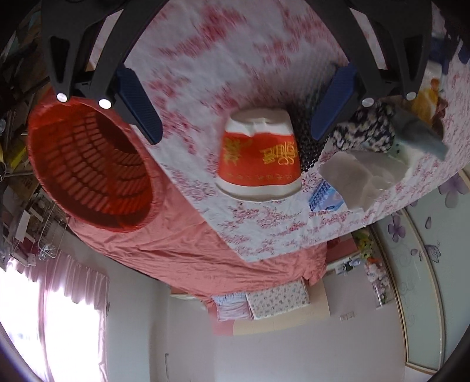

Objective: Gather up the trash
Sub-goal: 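Grasp the blue-white wrapper with left tool while right tool grasps the red paper cup, then carry wrapper and cup to the orange basket and open both tools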

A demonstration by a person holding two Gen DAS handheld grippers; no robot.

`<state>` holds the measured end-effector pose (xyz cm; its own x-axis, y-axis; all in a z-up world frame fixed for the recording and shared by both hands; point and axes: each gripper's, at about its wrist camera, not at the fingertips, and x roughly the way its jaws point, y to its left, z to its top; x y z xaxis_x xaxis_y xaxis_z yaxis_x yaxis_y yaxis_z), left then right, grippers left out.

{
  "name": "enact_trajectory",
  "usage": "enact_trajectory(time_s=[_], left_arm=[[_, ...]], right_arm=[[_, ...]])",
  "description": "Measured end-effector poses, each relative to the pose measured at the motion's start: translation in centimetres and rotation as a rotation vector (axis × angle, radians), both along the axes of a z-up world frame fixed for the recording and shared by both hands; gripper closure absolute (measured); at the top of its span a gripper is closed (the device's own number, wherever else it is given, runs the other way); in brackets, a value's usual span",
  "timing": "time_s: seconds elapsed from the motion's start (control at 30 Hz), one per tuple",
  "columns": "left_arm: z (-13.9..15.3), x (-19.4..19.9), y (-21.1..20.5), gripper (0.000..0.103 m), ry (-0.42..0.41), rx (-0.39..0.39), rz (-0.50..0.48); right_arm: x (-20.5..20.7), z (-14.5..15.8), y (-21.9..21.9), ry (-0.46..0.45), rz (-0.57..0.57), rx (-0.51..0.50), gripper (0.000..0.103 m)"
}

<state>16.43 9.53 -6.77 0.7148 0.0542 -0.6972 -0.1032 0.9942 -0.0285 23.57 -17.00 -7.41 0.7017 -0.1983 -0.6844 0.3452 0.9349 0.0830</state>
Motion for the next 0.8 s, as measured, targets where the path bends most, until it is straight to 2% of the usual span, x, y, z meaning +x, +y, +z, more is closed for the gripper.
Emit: enact_trajectory(time_s=[0.1, 0.17, 0.37, 0.53, 0.6, 0.63, 0.8], left_arm=[[-0.5, 0.5, 0.3, 0.016, 0.025, -0.027, -0.008], [-0.8, 0.8, 0.6, 0.023, 0.041, -0.047, -0.017], [-2.0, 1.6, 1.1, 0.038, 0.088, -0.081, -0.025], [-2.3, 2.3, 1.0, 0.041, 0.100, -0.075, -0.026], [-2.3, 2.7, 0.9, 0.049, 0.099, -0.063, -0.026], [-2.2, 2.9, 0.9, 0.057, 0.099, -0.057, -0.027], [-2.0, 2.7, 1.7, 0.062, 0.092, -0.088, -0.042]], right_arm=[[2.1, -1.1, 0.0, 0.042, 0.009, 0.011, 0.011], [2.9, -1.8, -0.2, 0.067, 0.009, 0.024, 0.018], [3.9, -2.9, -1.1, 0.089, -0.008, 0.075, 0.025], [4.5, -3.3, -1.1, 0.102, -0.005, 0.073, 0.033], [4.7, -3.4, -1.3, 0.105, -0.003, 0.083, 0.035], [4.7, -3.4, -1.4, 0.103, -0.002, 0.086, 0.035], [3.8, -2.8, -1.6, 0.087, 0.008, 0.092, 0.035]])
